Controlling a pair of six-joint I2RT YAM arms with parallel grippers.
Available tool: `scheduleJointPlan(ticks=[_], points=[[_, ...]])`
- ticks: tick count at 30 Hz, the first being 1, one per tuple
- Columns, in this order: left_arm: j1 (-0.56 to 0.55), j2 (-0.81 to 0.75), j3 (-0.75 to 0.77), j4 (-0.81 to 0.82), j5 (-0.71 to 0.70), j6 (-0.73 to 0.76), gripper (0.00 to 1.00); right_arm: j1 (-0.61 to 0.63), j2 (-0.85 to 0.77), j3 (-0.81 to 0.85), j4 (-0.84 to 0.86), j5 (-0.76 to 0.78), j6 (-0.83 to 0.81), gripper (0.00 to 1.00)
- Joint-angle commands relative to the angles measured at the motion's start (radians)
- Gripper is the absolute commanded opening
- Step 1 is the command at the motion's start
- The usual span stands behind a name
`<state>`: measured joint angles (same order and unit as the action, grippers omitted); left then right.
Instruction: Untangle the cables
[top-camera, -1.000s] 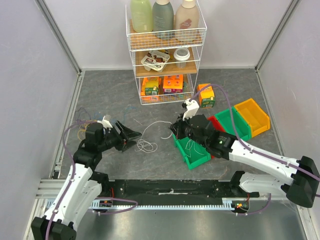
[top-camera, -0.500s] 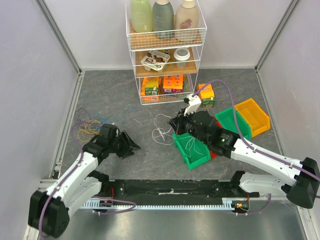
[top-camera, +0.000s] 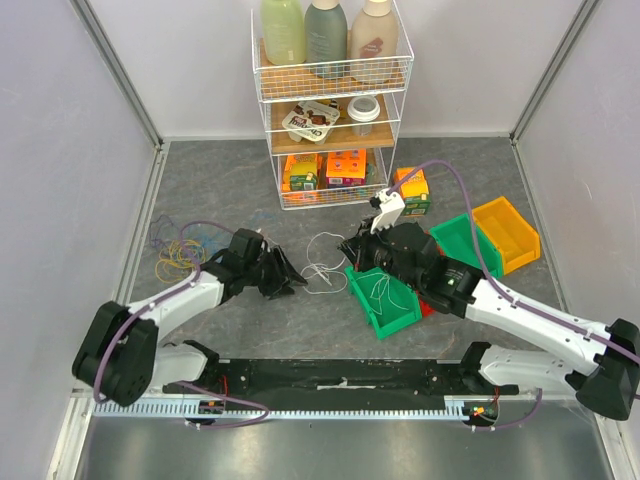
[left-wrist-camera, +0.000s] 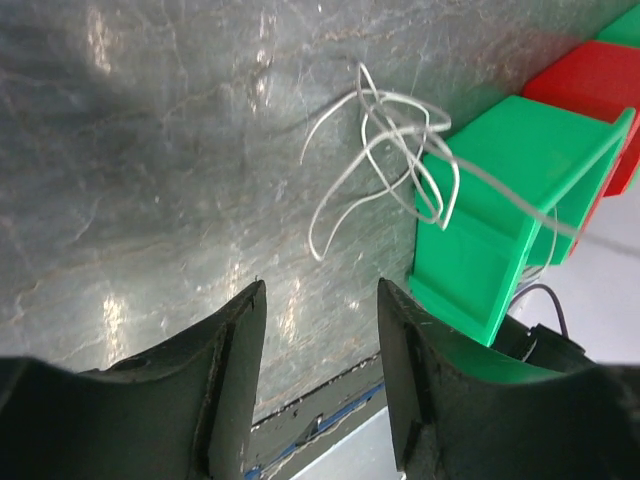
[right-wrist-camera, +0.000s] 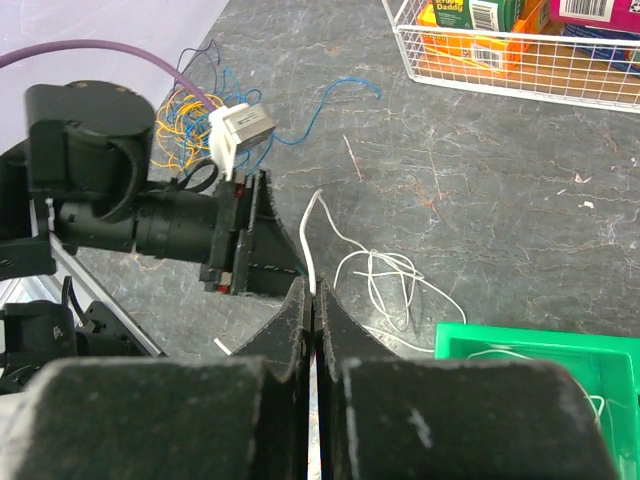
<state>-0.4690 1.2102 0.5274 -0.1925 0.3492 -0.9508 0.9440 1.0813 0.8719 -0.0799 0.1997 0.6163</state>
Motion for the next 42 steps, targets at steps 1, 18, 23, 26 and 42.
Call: scheduleJointPlan(ticks=[1, 18, 23, 26, 42], points=[[-0.011, 0.095, 0.056, 0.077, -0.015, 0.026, 0.54, -0.005, -0.035, 0.019, -0.003, -0.013, -0.010, 0.00], [-0.017, -0.022, 0.094, -0.178, -0.334, 0.075, 0.02, -0.005, -0.231, 0.145, -0.213, 0.283, -0.162, 0.00], [-0.007, -0.340, 0.117, -0.405, -0.539, 0.060, 0.02, -0.005, -0.398, 0.147, -0.259, 0.509, -0.240, 0.00], [-0.003, -0.513, 0.147, -0.505, -0.660, 0.038, 0.02, -0.005, -0.484, 0.125, -0.288, 0.619, -0.270, 0.00], [-0.002, -0.664, 0.344, -0.712, -0.984, 0.018, 0.02, -0.005, -0.847, 0.055, -0.371, 0.980, -0.245, 0.00]])
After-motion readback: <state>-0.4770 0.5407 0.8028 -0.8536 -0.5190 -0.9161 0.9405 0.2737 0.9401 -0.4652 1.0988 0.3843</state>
